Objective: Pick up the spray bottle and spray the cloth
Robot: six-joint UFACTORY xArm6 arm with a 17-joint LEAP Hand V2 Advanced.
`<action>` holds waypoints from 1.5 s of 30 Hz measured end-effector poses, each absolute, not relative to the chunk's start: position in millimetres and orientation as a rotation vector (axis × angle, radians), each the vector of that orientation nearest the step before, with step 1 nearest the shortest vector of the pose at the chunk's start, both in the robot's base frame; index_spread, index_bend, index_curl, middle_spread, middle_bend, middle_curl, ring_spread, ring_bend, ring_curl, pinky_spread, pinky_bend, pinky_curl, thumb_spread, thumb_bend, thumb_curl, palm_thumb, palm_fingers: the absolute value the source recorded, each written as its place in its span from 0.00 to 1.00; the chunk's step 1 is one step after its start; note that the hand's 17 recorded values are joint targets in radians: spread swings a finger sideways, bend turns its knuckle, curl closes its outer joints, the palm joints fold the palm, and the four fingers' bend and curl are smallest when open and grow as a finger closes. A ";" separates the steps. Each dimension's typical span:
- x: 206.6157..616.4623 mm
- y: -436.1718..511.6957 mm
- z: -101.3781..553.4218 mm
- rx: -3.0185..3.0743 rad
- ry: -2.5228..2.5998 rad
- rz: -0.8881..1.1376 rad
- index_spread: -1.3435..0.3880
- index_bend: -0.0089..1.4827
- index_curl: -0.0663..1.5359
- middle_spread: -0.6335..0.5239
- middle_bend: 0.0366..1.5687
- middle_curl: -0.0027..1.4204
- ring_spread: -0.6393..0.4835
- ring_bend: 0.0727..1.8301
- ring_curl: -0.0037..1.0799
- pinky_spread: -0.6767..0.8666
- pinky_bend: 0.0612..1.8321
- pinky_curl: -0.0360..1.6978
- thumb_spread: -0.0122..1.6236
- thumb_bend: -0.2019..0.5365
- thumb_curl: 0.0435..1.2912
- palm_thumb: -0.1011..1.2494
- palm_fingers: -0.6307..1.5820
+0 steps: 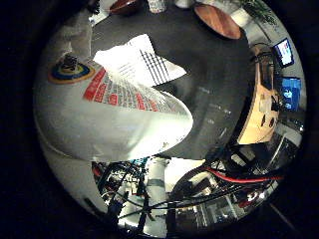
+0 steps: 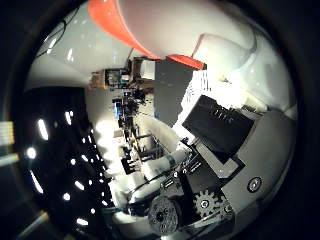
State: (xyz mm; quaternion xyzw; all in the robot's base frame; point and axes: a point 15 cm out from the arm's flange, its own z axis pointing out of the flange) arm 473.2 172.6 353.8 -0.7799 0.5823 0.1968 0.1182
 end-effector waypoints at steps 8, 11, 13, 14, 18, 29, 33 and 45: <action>477.6 161.5 344.8 -2.333 1.756 0.502 0.62 0.78 0.47 0.40 0.86 0.48 0.37 0.75 0.60 0.24 0.71 0.39 0.36 0.25 0.83 0.86 0.83; 476.4 155.6 359.3 -2.326 1.749 0.474 0.62 0.78 0.47 0.40 0.86 0.48 0.37 0.76 0.60 0.24 0.71 0.39 0.36 0.25 0.83 0.86 0.83; 474.5 153.9 381.3 -2.321 1.731 0.432 0.62 0.78 0.47 0.40 0.86 0.48 0.37 0.75 0.60 0.24 0.71 0.39 0.36 0.25 0.83 0.86 0.83; 474.4 151.3 396.9 -2.316 1.721 0.396 0.62 0.78 0.47 0.40 0.86 0.48 0.37 0.75 0.60 0.24 0.71 0.39 0.36 0.25 0.83 0.86 0.83; 462.1 143.8 430.1 -2.324 1.703 0.330 0.62 0.77 0.47 0.40 0.86 0.48 0.37 0.76 0.60 0.24 0.70 0.39 0.36 0.25 0.82 0.86 0.83; 430.7 157.0 477.0 -2.329 1.619 0.257 0.62 0.77 0.47 0.40 0.85 0.48 0.37 0.77 0.59 0.24 0.70 0.39 0.35 0.25 0.82 0.86 0.83; 434.3 172.2 460.9 -2.355 1.620 0.287 0.62 0.77 0.47 0.40 0.86 0.48 0.37 0.76 0.59 0.24 0.70 0.39 0.34 0.25 0.83 0.86 0.83; 454.1 208.0 332.9 -2.441 1.691 0.388 0.62 0.78 0.47 0.40 0.85 0.48 0.37 0.77 0.58 0.24 0.70 0.39 0.35 0.25 0.83 0.86 0.83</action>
